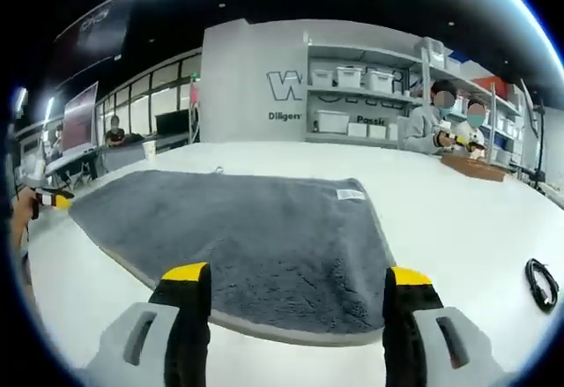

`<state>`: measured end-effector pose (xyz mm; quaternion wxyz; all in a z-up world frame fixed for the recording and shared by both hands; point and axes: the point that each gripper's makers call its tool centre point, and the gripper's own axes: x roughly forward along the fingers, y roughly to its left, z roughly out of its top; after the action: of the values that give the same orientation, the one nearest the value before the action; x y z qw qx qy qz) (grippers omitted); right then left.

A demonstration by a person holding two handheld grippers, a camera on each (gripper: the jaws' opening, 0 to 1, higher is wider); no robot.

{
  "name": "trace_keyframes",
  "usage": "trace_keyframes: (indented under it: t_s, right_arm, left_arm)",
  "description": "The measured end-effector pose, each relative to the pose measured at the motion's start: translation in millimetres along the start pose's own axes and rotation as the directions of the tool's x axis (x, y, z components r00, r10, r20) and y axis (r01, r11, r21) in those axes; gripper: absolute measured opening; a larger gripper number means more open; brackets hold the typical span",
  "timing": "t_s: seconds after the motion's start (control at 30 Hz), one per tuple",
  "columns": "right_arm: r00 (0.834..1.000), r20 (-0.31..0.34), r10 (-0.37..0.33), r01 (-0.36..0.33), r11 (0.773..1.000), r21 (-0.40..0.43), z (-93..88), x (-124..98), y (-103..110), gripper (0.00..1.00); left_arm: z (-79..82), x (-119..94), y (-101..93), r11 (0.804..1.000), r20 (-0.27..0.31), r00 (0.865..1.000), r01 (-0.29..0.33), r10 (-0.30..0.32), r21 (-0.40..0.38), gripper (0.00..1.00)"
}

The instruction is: Open the folded towel by lifting each exposed corner and separating the folded layers until the towel lies flat within the target outline without major curled edges

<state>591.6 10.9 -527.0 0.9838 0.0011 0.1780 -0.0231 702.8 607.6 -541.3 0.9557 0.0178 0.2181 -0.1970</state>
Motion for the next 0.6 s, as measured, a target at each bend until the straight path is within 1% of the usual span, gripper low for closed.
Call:
trace_keyframes:
  t_s: [0.07,0.13,0.2,0.27,0.37,0.47,0.5,0.6]
  right_arm:
    - [1.0,-0.008,-0.003,0.003,1.0,0.017,-2.4,0,-4,0.69]
    - [1.0,-0.014,-0.007,0.007,0.999,0.041,-4.3,0,-9,0.69]
    - [1.0,-0.023,-0.016,0.018,0.999,0.048,-6.6,-1,-13,0.65]
    - [0.999,-0.029,-0.032,0.034,0.998,0.051,-8.1,-2,-17,0.58]
    - [0.998,-0.024,-0.063,0.064,0.995,0.078,-7.3,-5,-27,0.5]
    - [0.997,-0.018,-0.08,0.081,0.991,0.109,-5.4,-7,-37,0.44]
    - [0.996,-0.018,-0.086,0.087,0.99,0.112,-5.3,-7,-40,0.42]
    - [0.99,-0.028,-0.141,0.143,0.981,0.134,-7.4,-8,-55,0.36]
  left_arm:
    - [-0.4,2,2.5,1.0,-0.002,1.0,-0.008,0.008,0.0,0.66]
    - [-2.3,4,4.2,1.0,-0.011,1.0,-0.015,0.015,-0.007,0.6]
    - [-4.9,4,5.0,1.0,-0.023,1.0,-0.021,0.021,-0.01,0.57]
    - [-6.5,4,6.0,1.0,-0.029,0.999,-0.029,0.028,-0.008,0.57]
    - [-7.1,-1,10.6,0.998,-0.023,0.998,-0.051,0.05,-0.021,0.54]
    - [-7.8,-5,14.0,0.998,-0.016,0.998,-0.059,0.058,-0.036,0.46]
    - [-8.8,-6,16.0,0.997,-0.017,0.998,-0.064,0.063,-0.038,0.41]
    - [-13.3,-7,23.7,0.996,-0.028,0.996,-0.087,0.086,-0.036,0.32]
